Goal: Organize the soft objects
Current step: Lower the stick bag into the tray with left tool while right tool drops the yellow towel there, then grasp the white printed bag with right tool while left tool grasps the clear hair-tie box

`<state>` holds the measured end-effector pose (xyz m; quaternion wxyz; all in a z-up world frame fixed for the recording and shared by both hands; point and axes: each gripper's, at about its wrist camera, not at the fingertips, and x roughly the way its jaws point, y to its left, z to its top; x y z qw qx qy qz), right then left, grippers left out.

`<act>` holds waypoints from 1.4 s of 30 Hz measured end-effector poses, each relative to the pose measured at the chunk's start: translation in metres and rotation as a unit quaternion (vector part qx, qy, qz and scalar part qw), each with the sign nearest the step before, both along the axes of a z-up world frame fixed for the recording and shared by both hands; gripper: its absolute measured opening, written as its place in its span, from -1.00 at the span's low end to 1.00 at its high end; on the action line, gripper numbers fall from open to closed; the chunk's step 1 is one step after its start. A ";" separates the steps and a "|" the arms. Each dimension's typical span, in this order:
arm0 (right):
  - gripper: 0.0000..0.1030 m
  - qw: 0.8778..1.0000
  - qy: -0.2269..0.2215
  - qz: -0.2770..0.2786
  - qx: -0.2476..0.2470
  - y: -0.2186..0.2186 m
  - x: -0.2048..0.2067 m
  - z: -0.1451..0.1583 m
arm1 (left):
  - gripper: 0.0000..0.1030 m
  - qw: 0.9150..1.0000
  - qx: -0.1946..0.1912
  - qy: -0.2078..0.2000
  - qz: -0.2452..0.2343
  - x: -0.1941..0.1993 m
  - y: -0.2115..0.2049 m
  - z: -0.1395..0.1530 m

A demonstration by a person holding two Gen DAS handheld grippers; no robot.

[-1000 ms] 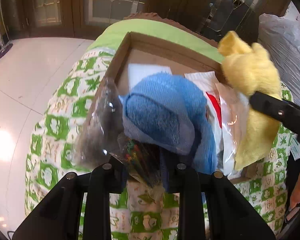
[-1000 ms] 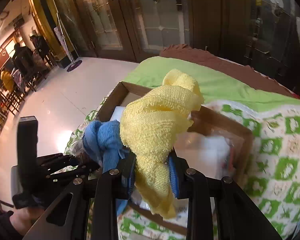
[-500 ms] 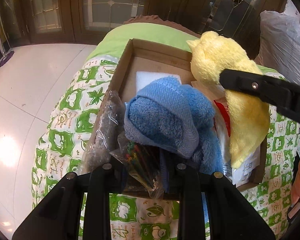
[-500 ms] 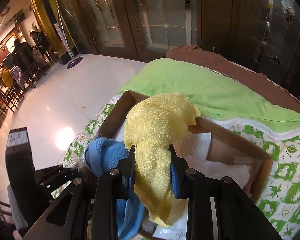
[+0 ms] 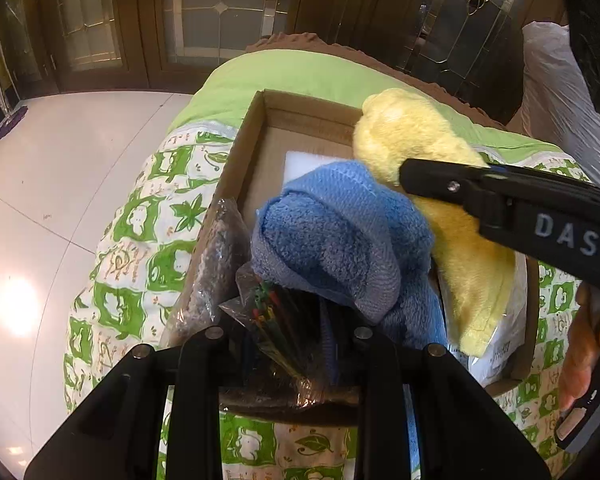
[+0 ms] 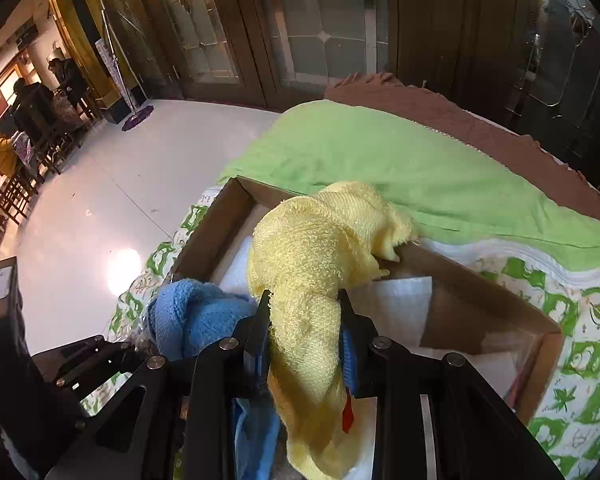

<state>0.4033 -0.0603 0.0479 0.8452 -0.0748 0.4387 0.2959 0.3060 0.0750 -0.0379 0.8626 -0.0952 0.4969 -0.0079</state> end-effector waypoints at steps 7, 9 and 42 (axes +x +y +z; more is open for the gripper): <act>-0.46 1.000 0.001 0.006 -0.005 0.019 0.011 -0.005 | -0.54 1.000 0.002 0.002 0.002 0.001 0.002 -0.005; -0.45 1.000 -0.001 0.009 -0.005 0.023 0.012 -0.007 | -0.54 1.000 0.006 0.002 0.000 0.001 0.002 -0.006; 0.86 0.996 0.023 -0.038 0.081 -0.060 -0.046 0.013 | 0.33 0.998 0.063 -0.020 -0.004 -0.089 0.000 0.037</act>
